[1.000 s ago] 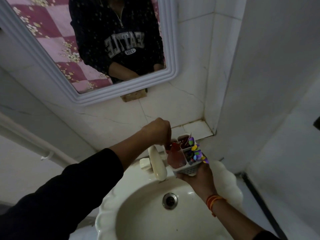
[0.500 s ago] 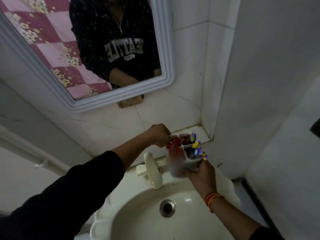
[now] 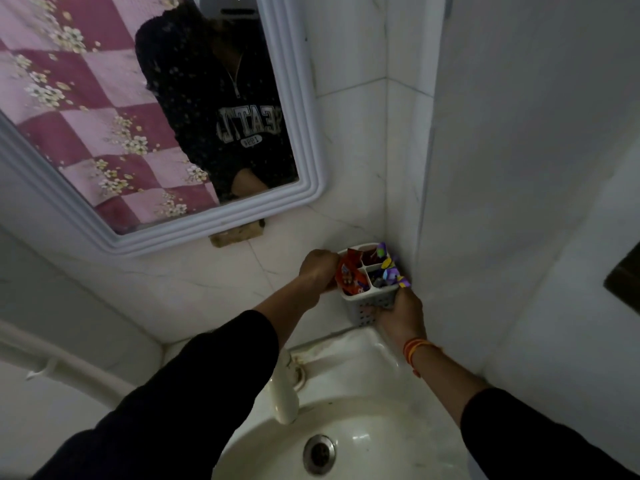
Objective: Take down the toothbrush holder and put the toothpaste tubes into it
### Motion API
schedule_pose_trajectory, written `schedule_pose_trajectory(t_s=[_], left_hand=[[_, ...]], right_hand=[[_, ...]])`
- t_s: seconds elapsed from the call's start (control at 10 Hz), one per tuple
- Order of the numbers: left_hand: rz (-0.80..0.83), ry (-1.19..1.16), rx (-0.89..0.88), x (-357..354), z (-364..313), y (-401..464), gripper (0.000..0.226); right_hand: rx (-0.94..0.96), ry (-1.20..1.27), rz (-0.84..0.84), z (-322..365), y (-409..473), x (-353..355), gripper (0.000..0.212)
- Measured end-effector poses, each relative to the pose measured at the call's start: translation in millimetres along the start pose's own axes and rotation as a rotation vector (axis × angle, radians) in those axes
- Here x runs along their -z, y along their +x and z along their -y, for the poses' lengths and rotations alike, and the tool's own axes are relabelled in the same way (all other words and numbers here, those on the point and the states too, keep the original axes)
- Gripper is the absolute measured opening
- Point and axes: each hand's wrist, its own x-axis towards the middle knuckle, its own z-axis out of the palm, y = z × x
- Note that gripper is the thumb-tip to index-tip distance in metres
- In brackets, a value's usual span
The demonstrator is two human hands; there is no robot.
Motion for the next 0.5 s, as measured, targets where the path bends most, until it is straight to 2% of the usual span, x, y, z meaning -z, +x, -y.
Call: schedule_pose_trajectory(t_s=[0.2,0.3,0.4,0.5], left_hand=[[-0.037,-0.052,-0.003,-2,1,-20,0.016],[-0.029,-0.014,0.002,4,10,-17,0.012],[-0.063,0.063,-0.025,17,18,-30,0.017],[-0.105,0.149,-0.105,35,22,-49,0.031]], right_hand=[[-0.022,0.018,0.062,7,0,9,0.067],[-0.056,0.047,0.023,1,-5,8,0.074],[-0.102,0.047,0.015,3,-28,13,0.069],[-0.169,0.057,0.093,14,-52,10,0.054]])
